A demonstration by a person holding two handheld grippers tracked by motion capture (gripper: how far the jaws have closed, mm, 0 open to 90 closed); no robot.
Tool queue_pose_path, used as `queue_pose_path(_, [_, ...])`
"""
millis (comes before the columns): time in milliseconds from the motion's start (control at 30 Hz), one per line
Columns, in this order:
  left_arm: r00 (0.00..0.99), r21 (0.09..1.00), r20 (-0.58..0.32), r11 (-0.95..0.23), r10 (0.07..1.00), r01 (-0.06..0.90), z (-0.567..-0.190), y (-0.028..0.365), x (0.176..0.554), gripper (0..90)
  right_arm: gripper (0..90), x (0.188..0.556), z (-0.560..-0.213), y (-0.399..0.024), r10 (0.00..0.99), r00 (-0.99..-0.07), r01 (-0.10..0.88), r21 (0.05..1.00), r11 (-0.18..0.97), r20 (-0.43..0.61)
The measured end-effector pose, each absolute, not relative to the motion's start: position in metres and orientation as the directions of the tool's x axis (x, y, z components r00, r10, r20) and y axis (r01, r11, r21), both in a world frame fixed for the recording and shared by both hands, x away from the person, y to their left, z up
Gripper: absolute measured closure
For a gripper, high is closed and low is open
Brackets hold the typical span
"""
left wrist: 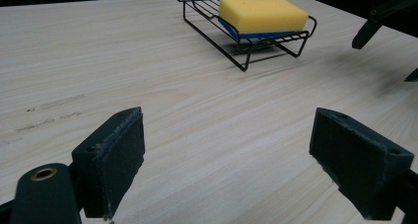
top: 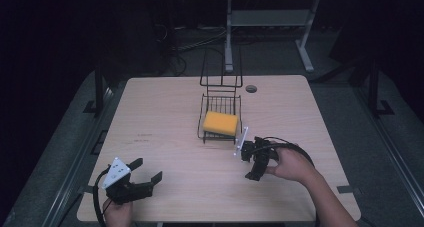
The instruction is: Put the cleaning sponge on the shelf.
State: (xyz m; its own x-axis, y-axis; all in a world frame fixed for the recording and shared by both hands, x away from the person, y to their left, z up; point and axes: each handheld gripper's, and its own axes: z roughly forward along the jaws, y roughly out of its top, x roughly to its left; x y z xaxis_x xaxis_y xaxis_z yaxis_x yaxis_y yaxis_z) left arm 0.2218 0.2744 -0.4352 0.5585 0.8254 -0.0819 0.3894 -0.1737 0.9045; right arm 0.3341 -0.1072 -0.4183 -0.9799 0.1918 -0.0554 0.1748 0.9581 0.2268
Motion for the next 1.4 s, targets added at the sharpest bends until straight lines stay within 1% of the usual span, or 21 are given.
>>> queue_pose_path(200, [0.56, 0.904, -0.08, -0.177, 0.824, 0.39, -0.435, 0.274, 0.221, 13.0, 15.9, 0.331, -0.419, -0.117, 0.199, -0.978, 0.18, 0.247, 0.952, -0.056])
queue_pose_path(333, [0.562, 0.903, -0.079, -0.18, 0.823, 0.389, -0.435, 0.273, 0.221, 13.0, 15.9, 0.328, -0.42, -0.123, 0.222, -0.974, 0.204, 0.244, 0.948, -0.051])
queue_pose_path(1400, [0.568, 0.902, -0.068, -0.192, 0.82, 0.387, -0.436, 0.27, 0.221, 13.0, 15.9, 0.298, -0.428, -0.16, 0.264, -0.963, 0.24, 0.276, 0.931, -0.053])
